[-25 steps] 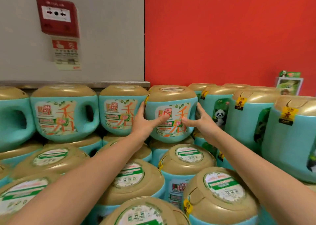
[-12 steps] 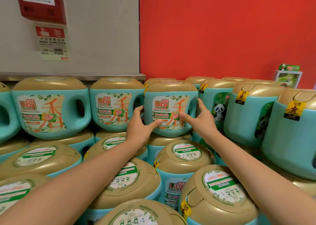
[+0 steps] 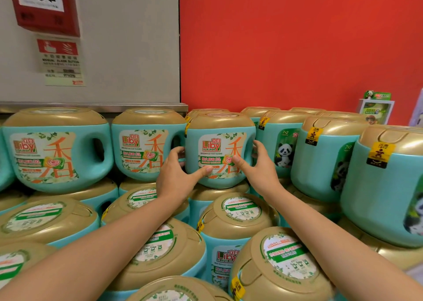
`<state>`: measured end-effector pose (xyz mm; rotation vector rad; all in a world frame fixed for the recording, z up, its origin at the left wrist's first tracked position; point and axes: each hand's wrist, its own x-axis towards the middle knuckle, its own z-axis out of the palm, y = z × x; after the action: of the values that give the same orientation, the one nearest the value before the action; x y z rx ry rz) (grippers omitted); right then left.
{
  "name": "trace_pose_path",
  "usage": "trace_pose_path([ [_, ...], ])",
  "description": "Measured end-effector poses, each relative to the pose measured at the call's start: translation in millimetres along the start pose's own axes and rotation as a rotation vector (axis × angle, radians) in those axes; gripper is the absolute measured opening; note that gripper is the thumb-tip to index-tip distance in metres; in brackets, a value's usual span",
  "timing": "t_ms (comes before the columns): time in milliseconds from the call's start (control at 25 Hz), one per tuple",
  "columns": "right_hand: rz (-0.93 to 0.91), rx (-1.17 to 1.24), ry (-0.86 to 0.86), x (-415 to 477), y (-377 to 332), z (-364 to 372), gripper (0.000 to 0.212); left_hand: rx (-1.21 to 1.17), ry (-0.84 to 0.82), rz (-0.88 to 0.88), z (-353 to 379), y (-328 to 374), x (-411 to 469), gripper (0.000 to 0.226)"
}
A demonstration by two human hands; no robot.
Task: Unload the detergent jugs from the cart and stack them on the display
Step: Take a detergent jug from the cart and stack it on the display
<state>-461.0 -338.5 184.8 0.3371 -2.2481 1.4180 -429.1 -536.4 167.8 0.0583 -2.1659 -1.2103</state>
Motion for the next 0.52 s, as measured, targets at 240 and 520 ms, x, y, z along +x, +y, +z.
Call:
trace_pose_path([
  [240,0.071,0.076,-0.036,0.6,0.3,-0.7,0.081,0.083,-0.051,0.012,-1.8,2.0,1.5,0.095],
  [520,-0.053,-0.102,0.034,-51.7,-38.9,-43.1,0.033,0.368,-0.215,-0.033,-43.6,35.4,-10.2,0.066],
])
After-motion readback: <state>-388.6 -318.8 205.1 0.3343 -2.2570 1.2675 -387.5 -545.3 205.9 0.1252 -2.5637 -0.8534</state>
